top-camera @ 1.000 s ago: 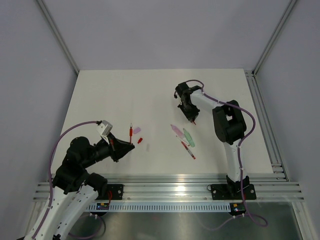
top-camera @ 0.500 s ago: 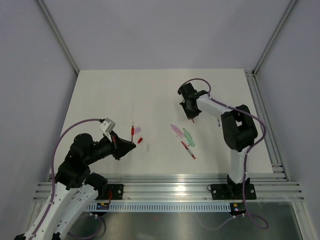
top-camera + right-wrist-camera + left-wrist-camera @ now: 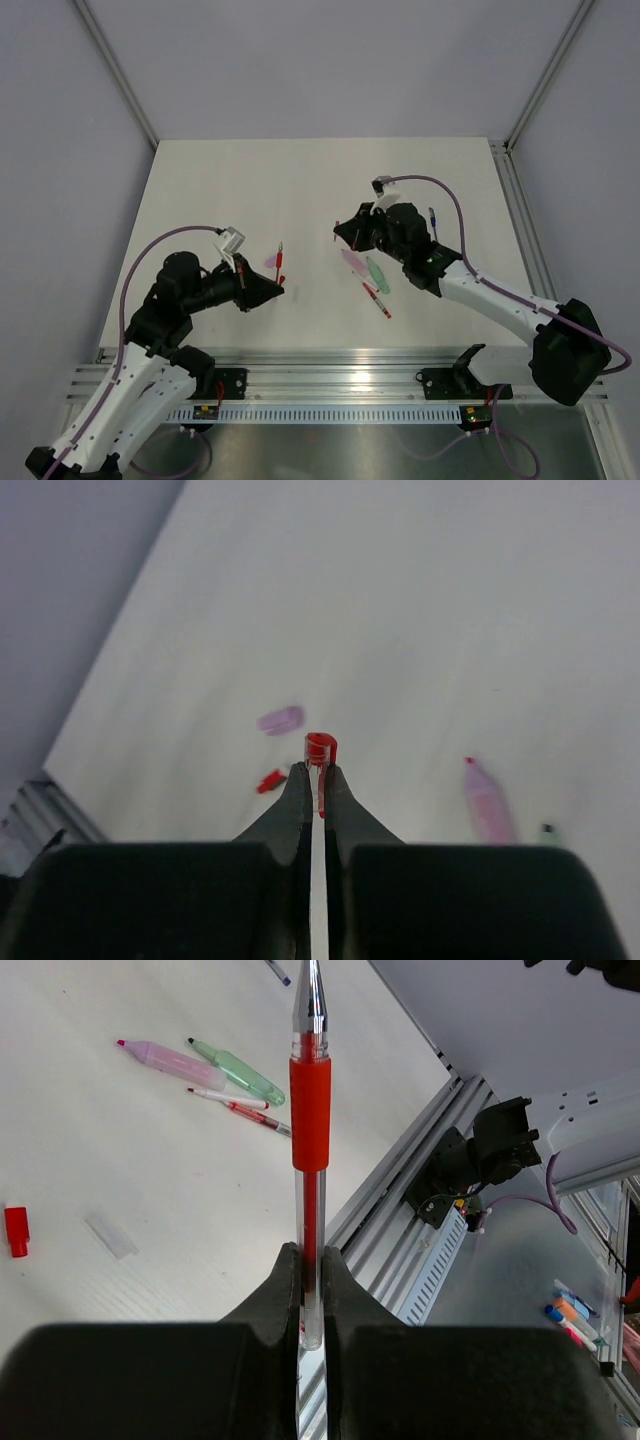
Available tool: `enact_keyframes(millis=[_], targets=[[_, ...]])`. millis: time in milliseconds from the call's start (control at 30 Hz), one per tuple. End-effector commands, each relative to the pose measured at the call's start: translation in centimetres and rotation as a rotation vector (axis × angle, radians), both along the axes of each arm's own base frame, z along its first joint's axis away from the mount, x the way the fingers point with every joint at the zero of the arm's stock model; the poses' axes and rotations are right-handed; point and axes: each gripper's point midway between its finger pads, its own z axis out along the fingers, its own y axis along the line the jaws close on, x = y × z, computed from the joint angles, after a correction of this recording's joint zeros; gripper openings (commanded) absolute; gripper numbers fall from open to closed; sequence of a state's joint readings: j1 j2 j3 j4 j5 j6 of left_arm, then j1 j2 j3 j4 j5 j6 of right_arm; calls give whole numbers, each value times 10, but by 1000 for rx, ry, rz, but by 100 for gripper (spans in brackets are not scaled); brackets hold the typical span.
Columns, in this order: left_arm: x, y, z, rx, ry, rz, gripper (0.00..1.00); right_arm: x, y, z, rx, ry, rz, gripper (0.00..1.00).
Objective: Insert the pens into the pen caps
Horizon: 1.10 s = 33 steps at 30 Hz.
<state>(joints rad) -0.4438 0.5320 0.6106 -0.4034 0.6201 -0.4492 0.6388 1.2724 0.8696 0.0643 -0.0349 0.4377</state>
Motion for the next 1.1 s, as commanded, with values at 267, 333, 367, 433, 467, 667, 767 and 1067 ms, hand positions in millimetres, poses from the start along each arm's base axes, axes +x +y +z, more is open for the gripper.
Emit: enact_keyframes(millis=[267, 333, 367, 433, 467, 667, 767, 1067], targets=[[-8, -1, 1, -42, -42, -28, 0, -49, 90, 100, 557, -162, 82, 0], [-8, -3, -3, -37, -16, -42, 0, -52, 91, 110, 583, -172, 89, 0], [-8, -4, -3, -35, -13, -45, 0, -54, 91, 115, 594, -183, 94, 0], [-8, -4, -5, -30, -4, -47, 0, -58, 94, 118, 588, -192, 101, 0], [-8, -4, -5, -30, -7, -48, 0, -59, 96, 119, 589, -189, 102, 0], [-6, -2, -5, -27, -14, -24, 0, -77, 108, 120, 592, -175, 163, 0], [-7, -3, -6, -25, -3, -32, 0, -85, 111, 122, 586, -183, 184, 0], [-5, -2, -7, -21, -3, -24, 0, -100, 124, 126, 564, -188, 251, 0]])
